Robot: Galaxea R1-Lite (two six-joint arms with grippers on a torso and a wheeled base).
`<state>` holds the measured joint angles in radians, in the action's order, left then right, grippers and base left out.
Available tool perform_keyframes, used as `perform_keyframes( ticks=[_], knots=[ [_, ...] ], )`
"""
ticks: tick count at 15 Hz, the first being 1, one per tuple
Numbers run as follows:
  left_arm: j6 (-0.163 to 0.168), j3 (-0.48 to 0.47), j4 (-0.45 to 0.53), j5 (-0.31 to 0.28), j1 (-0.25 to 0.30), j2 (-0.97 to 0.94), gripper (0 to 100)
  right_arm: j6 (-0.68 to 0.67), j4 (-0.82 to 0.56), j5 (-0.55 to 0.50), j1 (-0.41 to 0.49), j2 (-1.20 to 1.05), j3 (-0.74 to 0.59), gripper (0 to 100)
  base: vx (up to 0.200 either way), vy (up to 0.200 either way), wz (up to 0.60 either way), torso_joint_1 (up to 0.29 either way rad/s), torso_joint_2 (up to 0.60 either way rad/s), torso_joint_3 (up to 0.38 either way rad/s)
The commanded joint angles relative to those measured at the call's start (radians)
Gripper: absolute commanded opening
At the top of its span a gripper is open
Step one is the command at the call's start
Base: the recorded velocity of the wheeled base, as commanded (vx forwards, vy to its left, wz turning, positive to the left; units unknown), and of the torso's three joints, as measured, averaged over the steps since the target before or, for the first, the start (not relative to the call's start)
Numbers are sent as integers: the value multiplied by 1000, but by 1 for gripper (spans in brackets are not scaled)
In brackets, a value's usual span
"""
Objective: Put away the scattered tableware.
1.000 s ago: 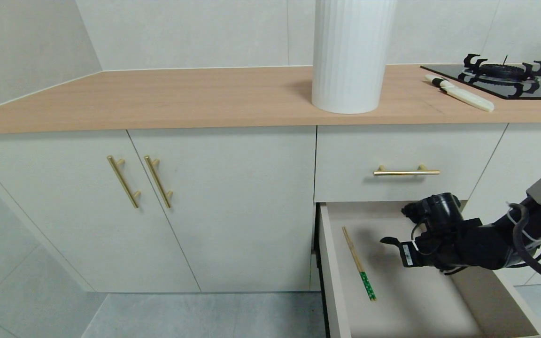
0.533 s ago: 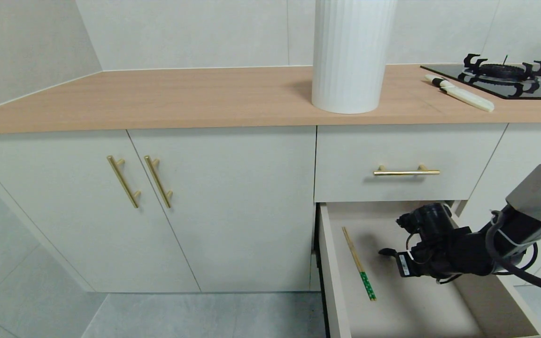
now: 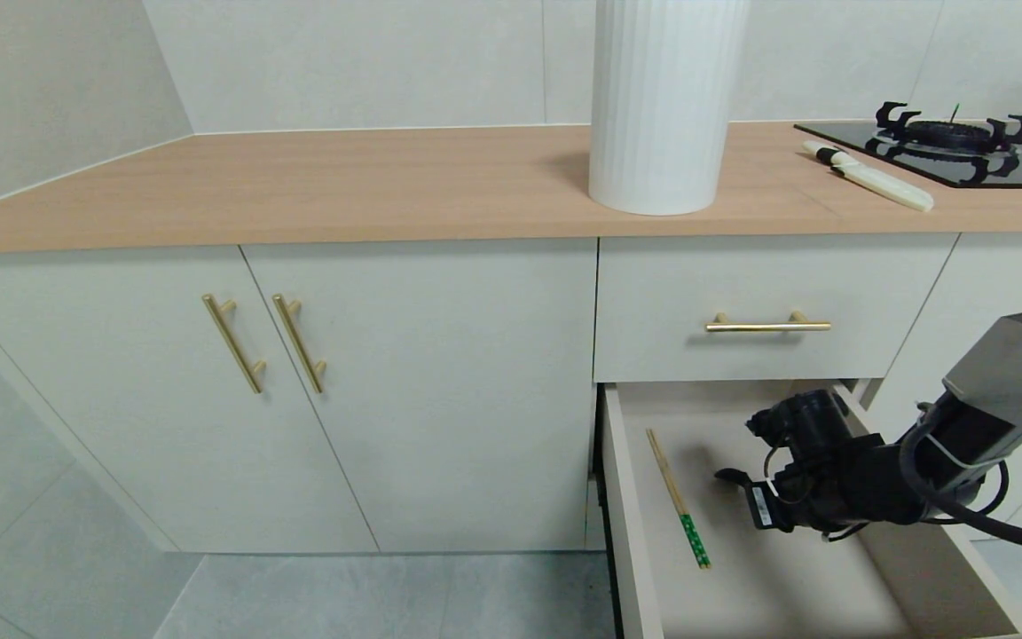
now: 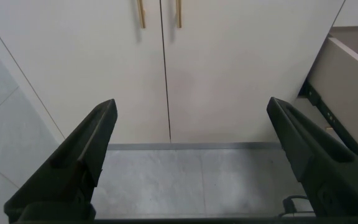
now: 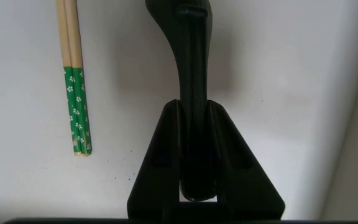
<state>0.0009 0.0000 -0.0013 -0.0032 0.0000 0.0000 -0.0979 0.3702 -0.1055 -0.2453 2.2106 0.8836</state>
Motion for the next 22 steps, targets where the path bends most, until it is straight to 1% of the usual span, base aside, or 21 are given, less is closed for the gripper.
perform_keyframes(
  ticks=[1,2,3,11,14,19,20,22],
  knots=[
    [1,0,0,0,0,0,100,0,-1,-2,-2,1,0,0,0,0,0,0,0,0],
    [-1,0,0,0,-2,0,100,0,-1,-2,0,1,1,0,0,0,0,0,0,0],
    [1,0,0,0,0,0,100,0,-1,-2,-2,1,0,100,0,0,0,0,0,0],
    [-1,0,0,0,0,0,100,-5,9,-2,-2,-11,3,100,0,0,0,0,0,0],
    [1,0,0,0,0,0,100,-10,6,0,0,-69,-6,100,0,0,0,0,0,0],
    [-1,0,0,0,2,0,100,-8,13,-2,0,-174,-74,100,0,0,0,0,0,0],
    [-1,0,1,0,2,0,100,-8,29,-2,-2,-187,-92,100,0,0,0,0,0,0],
    [1,0,0,0,2,0,100,-6,122,-2,-3,-218,-127,100,0,0,0,0,0,0]
  ],
)
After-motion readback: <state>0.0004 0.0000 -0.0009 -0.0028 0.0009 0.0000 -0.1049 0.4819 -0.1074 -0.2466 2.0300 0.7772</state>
